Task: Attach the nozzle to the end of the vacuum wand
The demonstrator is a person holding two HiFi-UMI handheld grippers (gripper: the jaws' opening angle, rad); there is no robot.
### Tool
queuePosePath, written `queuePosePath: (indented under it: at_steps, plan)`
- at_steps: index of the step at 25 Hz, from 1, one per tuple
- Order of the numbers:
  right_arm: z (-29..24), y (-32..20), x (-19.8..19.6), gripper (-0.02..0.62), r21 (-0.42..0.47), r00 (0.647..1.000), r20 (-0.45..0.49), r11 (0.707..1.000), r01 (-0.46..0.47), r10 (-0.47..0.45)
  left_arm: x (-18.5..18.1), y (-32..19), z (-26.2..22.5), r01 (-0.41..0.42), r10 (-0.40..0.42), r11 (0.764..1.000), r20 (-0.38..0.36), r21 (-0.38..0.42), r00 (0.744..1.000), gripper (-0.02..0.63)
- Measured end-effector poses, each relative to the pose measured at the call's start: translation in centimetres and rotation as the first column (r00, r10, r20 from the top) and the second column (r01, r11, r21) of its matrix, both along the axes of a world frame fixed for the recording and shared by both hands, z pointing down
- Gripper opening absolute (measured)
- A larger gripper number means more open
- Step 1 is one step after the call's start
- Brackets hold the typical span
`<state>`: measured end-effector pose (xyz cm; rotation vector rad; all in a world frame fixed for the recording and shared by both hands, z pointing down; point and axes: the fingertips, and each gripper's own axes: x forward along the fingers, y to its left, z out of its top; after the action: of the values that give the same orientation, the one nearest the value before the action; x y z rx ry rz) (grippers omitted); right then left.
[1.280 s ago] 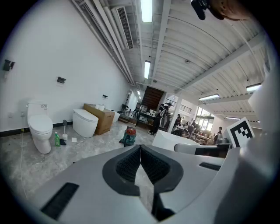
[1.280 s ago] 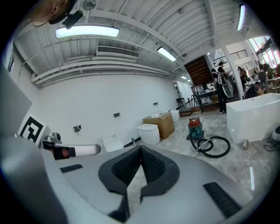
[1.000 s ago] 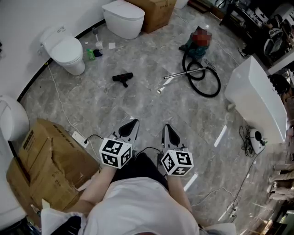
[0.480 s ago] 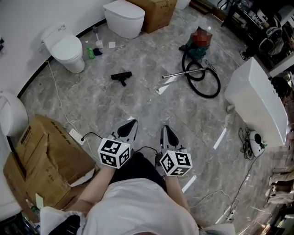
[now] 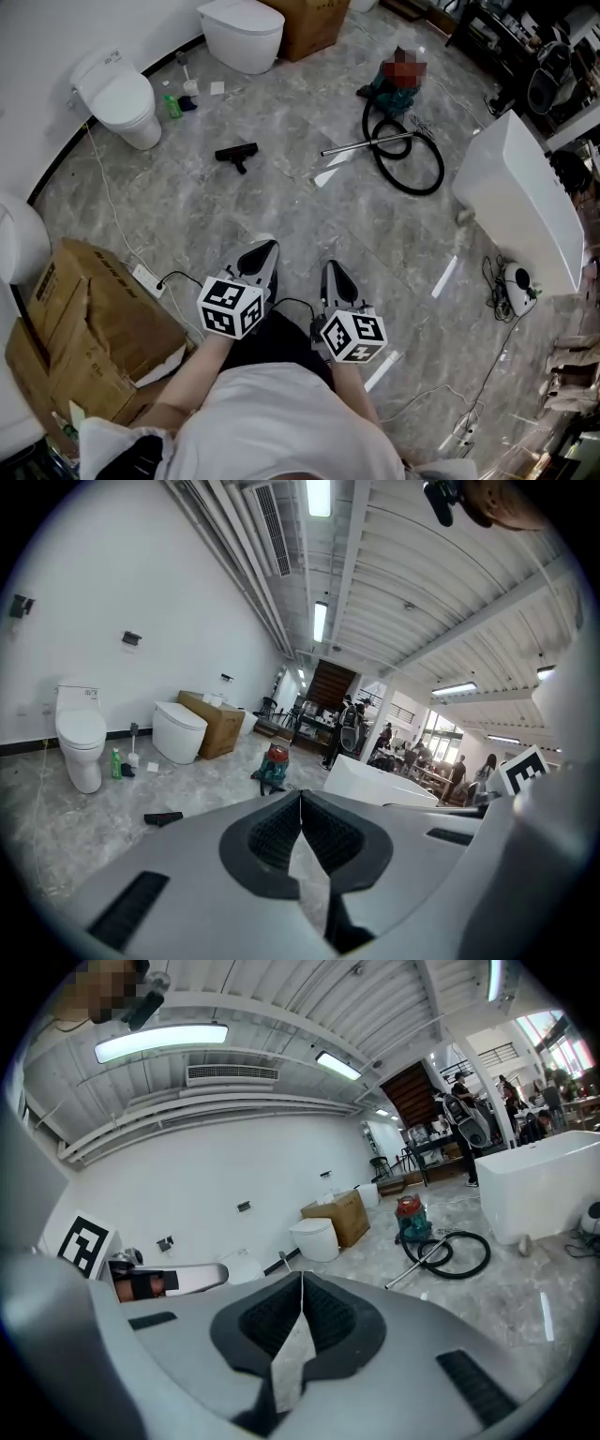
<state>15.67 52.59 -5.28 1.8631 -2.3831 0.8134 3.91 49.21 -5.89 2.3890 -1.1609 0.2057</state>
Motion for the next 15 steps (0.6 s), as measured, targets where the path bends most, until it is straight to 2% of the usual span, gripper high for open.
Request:
queuePosePath:
  at_steps: [4,11,15]
  plan:
    - [0.7,-2.5,0.8,0.017,-0.014,1.000,0.003,1.000,-0.008,0.009,0.7,-2.5,0.9,-0.012,0.012,1.000,0.018,-0.018,1.000,0.009]
    - [0.1,-9.8,0.7,0.017,0.020,0.999,0.035,1.000,0.010,-0.010,0.9,-10.3,0.8,-0.033,0.032,0.999,-0.023,-0.030,0.999,0.009]
    - [-0.3,-15.0,0.9,0.017,0.026,1.000,-0.017,1.000,0.013,-0.013,1.1,-15.3,0.3,-0.054,0.052,0.998,-0.054,-0.039,0.997,0.009]
